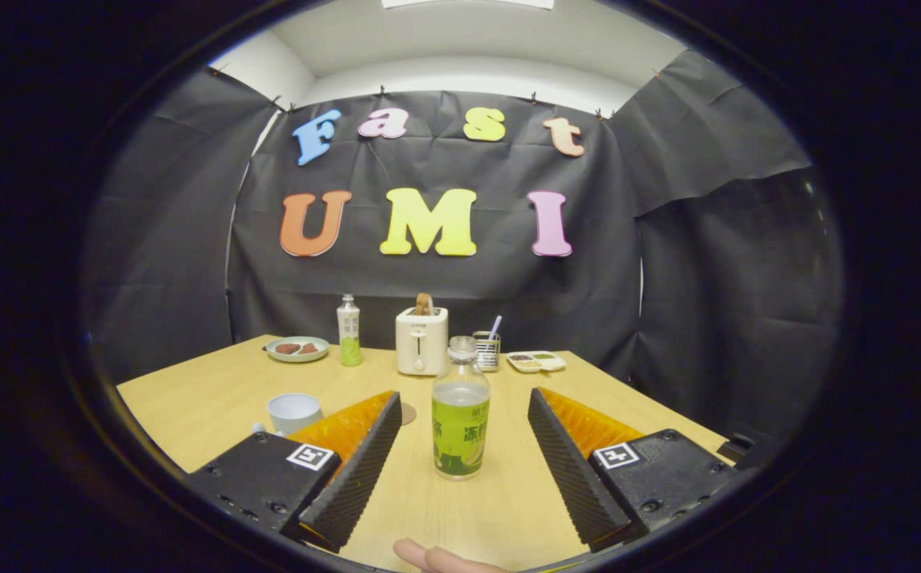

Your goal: Take the bottle from table, then pour the juice into the cup, finally place the bottle on the coaster

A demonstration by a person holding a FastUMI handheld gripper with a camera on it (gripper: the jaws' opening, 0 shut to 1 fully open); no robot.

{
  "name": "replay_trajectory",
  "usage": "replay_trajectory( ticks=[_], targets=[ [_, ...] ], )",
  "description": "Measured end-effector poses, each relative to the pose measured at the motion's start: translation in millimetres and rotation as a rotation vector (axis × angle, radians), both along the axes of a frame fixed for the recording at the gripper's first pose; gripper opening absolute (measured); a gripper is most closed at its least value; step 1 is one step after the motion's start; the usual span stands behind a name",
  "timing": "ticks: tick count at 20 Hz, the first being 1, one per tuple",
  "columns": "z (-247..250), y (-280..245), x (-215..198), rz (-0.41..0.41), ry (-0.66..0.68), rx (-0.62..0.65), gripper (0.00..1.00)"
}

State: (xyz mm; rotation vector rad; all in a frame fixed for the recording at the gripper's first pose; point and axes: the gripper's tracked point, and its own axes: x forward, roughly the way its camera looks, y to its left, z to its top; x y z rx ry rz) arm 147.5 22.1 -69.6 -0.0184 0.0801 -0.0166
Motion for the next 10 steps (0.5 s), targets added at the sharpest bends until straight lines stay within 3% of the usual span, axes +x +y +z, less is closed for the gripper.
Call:
replay_trajectory(
  ticks=[10],
  targets=[
    [-36.7, 10.1, 80.1, 0.044, 0.073, -0.015, 1.0]
  ],
)
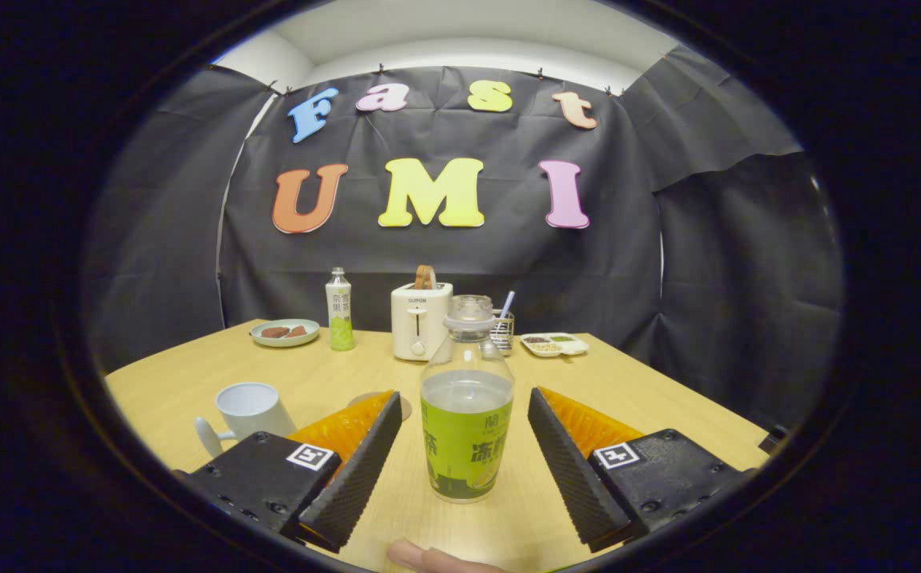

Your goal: Take the bottle from table, then pour the juice into the cup, finally place the bottle on the coaster

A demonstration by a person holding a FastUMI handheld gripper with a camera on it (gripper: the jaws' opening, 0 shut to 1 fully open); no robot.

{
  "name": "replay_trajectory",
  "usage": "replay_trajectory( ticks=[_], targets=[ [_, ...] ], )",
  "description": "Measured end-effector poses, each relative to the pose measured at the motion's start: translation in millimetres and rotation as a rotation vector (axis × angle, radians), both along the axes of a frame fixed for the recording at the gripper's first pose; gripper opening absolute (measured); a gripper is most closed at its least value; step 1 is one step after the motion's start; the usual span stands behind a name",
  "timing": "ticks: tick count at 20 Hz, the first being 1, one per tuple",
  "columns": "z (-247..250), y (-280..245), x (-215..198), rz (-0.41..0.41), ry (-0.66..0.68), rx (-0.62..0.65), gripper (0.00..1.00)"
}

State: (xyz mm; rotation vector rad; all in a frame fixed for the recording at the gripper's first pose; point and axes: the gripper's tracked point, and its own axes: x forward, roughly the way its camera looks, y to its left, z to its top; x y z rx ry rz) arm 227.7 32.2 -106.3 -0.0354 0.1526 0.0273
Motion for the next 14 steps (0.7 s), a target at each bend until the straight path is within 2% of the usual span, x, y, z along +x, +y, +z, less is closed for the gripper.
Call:
replay_trajectory(
  ticks=[2, 5, 14],
  targets=[
    [-8.9, -1.4, 9.3, -0.015, 0.023, -0.003, 1.0],
    [-20.5, 7.8, 18.8, 0.005, 0.054, 0.029, 1.0],
    [-22.0, 5.4, 28.7, -0.003, 0.04, 0.042, 0.98]
  ],
)
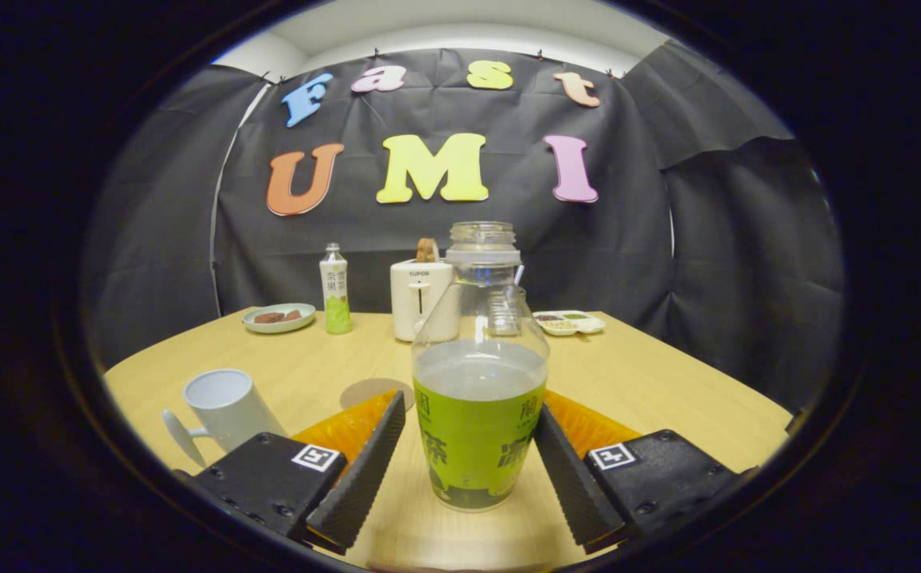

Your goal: Take the bottle from table, then pour the juice into the cup, finally place the bottle on the coaster

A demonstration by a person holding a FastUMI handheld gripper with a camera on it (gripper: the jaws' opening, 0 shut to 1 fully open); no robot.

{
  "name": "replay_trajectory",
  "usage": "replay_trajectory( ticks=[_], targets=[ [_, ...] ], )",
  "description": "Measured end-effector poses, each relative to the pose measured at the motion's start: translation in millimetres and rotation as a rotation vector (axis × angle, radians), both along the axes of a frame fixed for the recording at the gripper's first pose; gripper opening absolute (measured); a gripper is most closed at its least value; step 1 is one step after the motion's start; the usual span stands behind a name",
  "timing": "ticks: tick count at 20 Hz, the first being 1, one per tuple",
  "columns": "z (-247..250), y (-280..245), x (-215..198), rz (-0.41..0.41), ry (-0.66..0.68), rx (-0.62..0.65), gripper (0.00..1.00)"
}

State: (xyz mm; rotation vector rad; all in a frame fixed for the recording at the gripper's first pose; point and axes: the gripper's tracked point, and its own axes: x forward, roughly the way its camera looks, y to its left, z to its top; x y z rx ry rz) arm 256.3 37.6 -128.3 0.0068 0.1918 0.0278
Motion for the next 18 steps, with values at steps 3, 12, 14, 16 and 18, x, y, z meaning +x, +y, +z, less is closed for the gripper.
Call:
replay_trajectory(
  ticks=[3, 12, 14, 16, 18],
  targets=[
    [-6.9, -3.2, 2.2, -0.001, 0.015, 0.017, 0.85],
    [-0.4, -5.7, -2.8, -0.002, -0.002, 0.01, 0.82],
    [9.5, -9.2, -9.8, -0.02, -0.021, -0.014, 0.81],
    [23.6, -11.6, -20.4, -0.044, -0.046, -0.053, 0.8],
    [36.3, -17.7, -30.5, -0.091, -0.058, -0.108, 0.8]
  ],
)
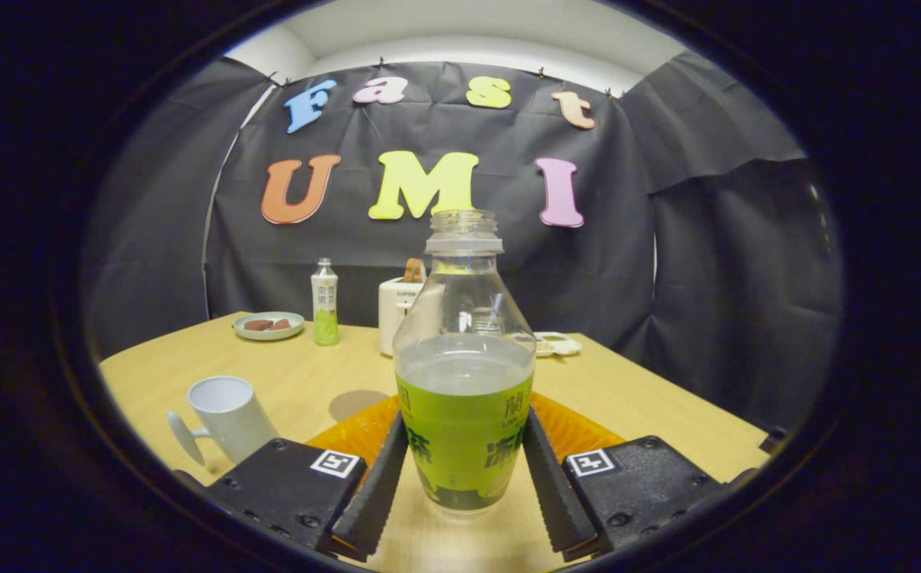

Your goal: Take the bottle from table, then pour the juice into the cup, finally place the bottle on the coaster

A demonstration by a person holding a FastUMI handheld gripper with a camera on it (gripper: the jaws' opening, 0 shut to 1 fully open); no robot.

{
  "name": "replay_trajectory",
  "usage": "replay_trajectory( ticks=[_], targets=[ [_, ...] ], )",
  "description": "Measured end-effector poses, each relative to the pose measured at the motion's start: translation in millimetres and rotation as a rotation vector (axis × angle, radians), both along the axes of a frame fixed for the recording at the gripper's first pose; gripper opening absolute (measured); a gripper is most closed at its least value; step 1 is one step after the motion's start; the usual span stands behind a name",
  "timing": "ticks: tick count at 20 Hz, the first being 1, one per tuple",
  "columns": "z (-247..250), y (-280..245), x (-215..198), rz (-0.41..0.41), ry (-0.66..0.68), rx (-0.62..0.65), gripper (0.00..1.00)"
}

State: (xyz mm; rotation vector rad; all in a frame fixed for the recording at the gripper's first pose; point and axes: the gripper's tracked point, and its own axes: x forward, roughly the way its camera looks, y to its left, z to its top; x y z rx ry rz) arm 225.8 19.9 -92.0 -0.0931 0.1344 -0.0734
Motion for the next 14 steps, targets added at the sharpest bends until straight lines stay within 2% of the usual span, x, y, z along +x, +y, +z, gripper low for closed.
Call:
replay_trajectory(
  ticks=[4, 14],
  targets=[
    [20.4, -1.7, -25.6, -0.038, 0.003, -0.107, 0.8],
    [83.1, 15.1, -95.2, -0.03, -0.059, -0.179, 0.8]
  ],
)
